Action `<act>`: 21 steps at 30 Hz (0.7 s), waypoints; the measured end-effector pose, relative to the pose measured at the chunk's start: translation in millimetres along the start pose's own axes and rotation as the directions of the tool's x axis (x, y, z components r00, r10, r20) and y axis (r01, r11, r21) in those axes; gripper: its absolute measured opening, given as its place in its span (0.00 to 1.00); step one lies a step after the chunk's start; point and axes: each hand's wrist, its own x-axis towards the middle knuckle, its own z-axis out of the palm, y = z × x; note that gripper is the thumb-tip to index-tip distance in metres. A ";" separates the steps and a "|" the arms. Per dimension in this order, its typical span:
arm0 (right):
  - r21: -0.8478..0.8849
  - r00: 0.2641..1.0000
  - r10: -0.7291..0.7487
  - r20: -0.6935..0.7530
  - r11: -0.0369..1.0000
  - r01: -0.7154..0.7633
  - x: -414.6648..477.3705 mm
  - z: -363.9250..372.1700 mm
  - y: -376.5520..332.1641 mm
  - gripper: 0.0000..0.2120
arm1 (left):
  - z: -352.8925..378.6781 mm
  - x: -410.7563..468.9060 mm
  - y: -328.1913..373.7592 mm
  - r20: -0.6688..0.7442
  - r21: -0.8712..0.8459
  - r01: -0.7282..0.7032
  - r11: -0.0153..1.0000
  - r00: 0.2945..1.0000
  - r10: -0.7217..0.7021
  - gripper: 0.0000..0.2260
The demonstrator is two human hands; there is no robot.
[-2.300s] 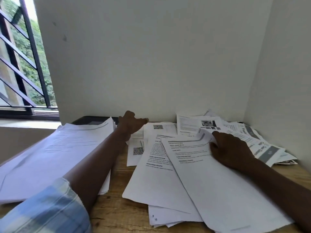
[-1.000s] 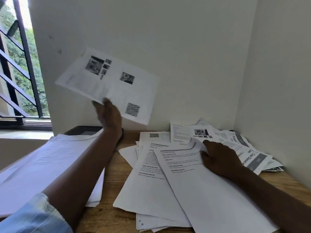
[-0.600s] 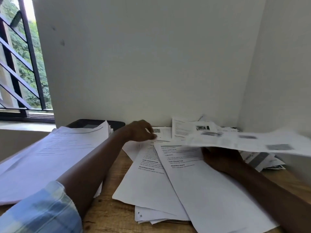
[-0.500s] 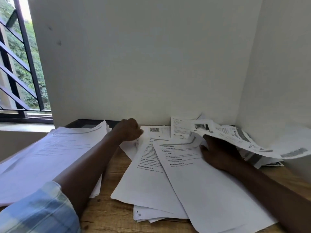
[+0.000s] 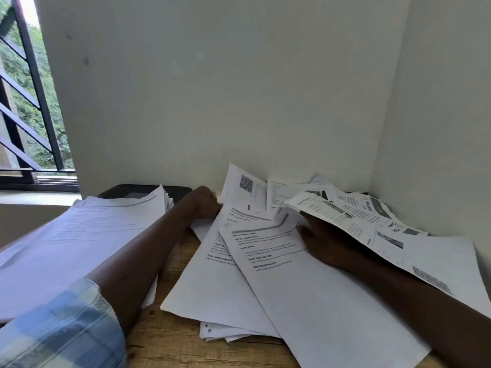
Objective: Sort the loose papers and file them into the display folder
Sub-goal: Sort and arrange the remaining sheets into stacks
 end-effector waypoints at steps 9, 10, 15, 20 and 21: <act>-0.013 0.999 0.028 0.030 1.000 -0.028 1.9 -2.8 1.5 0.28 | -4.7 -1.6 1.9 -0.244 -0.548 -0.134 0.825 0.970 -0.004 0.09; -0.015 1.000 0.021 0.024 1.000 -0.020 2.6 -1.7 2.6 0.29 | -6.6 0.9 0.2 -0.291 -0.527 -0.158 0.835 0.957 -0.003 0.09; 0.014 1.000 0.021 0.015 1.000 -0.022 3.2 1.3 5.0 0.34 | -18.3 5.0 -10.0 -0.494 -0.282 -0.124 0.951 0.869 -0.033 0.06; -0.061 0.987 -0.094 -0.133 0.994 0.087 -0.2 2.0 3.5 0.24 | -39.9 -7.8 -6.3 -0.826 -0.297 -0.213 0.931 0.546 -0.139 0.09; -0.146 0.971 -0.160 -0.180 0.980 0.135 -0.8 -0.2 1.8 0.18 | -46.9 -11.6 -3.9 -0.866 -0.318 -0.238 0.918 0.467 -0.179 0.10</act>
